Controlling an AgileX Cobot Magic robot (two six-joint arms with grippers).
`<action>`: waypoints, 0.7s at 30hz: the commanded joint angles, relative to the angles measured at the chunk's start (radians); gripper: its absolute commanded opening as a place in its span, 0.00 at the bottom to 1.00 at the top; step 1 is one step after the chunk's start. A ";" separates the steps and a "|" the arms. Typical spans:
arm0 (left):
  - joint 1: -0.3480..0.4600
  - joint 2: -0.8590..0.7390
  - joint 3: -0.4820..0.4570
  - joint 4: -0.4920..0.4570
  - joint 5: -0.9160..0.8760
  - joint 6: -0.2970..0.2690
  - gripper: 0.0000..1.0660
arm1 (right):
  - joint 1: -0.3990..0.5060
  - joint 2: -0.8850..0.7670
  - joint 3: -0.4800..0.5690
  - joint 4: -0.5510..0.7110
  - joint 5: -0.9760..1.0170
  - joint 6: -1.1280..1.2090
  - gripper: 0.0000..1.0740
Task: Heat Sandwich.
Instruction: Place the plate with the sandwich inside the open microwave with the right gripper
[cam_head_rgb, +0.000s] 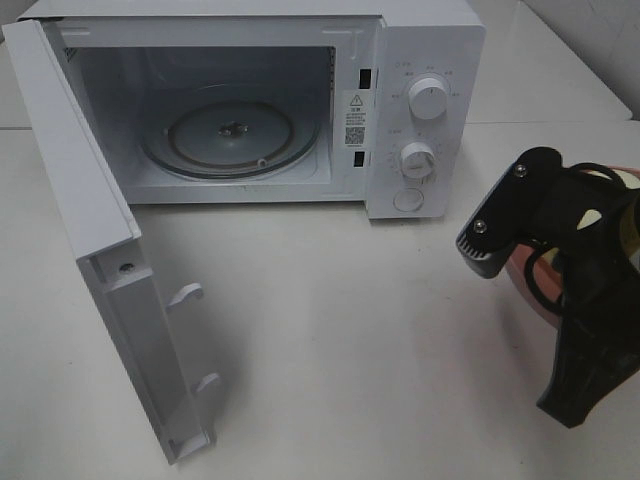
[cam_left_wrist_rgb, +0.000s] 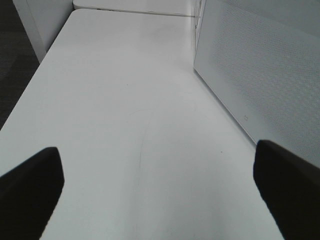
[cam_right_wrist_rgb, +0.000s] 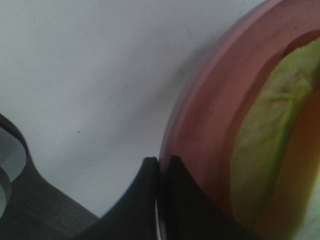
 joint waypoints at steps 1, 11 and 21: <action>-0.001 -0.019 0.001 0.000 -0.010 0.000 0.92 | 0.038 -0.010 0.007 -0.018 0.008 -0.053 0.00; -0.001 -0.019 0.001 0.000 -0.010 0.000 0.92 | 0.119 -0.010 0.007 -0.018 -0.042 -0.198 0.00; -0.001 -0.019 0.001 0.000 -0.010 0.000 0.92 | 0.128 -0.010 0.007 -0.016 -0.082 -0.387 0.00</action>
